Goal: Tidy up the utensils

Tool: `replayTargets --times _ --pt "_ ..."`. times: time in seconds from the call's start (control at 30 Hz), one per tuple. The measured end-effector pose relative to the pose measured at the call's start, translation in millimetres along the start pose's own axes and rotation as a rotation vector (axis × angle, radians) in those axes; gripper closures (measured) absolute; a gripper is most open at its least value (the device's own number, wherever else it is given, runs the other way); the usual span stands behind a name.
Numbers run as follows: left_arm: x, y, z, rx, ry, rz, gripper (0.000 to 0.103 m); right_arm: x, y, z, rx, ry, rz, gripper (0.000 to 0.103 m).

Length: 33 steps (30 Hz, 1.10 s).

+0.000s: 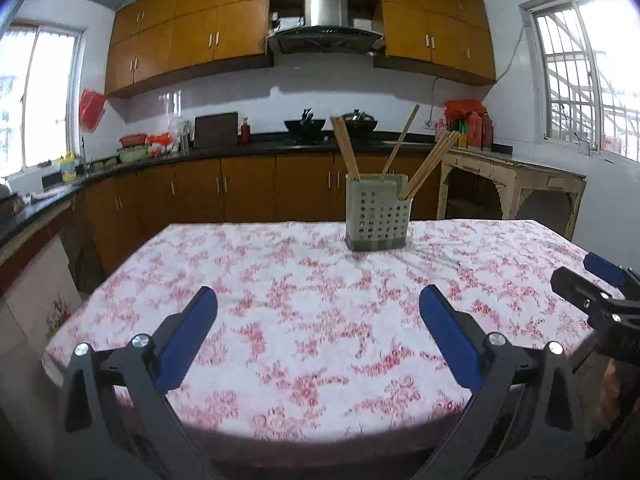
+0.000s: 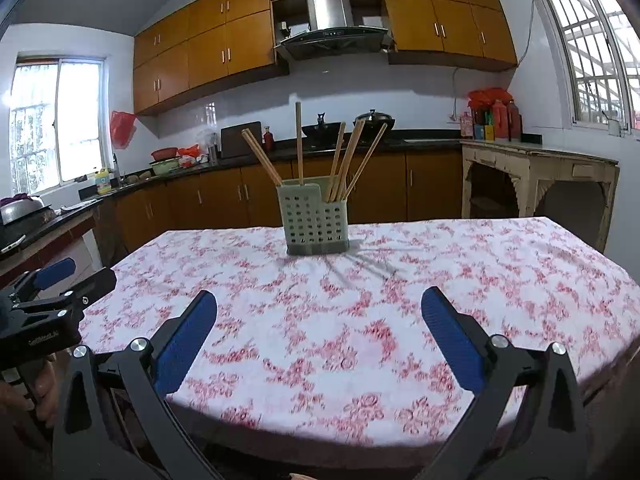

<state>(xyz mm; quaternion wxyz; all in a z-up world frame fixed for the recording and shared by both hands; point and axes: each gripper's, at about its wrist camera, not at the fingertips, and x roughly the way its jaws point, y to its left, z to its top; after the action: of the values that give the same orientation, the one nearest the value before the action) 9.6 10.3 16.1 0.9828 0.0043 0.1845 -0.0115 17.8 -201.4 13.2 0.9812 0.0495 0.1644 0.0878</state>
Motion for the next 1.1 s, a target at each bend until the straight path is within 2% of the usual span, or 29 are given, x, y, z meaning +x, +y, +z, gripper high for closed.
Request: replayTargets --times 0.27,1.1 --pt "-1 -4 -12 -0.007 0.019 -0.01 0.004 -2 4 -6 0.0 0.015 0.006 0.002" --pt "1 -4 -14 -0.031 0.043 -0.024 0.004 -3 -2 -11 0.045 0.036 -0.008 0.002"
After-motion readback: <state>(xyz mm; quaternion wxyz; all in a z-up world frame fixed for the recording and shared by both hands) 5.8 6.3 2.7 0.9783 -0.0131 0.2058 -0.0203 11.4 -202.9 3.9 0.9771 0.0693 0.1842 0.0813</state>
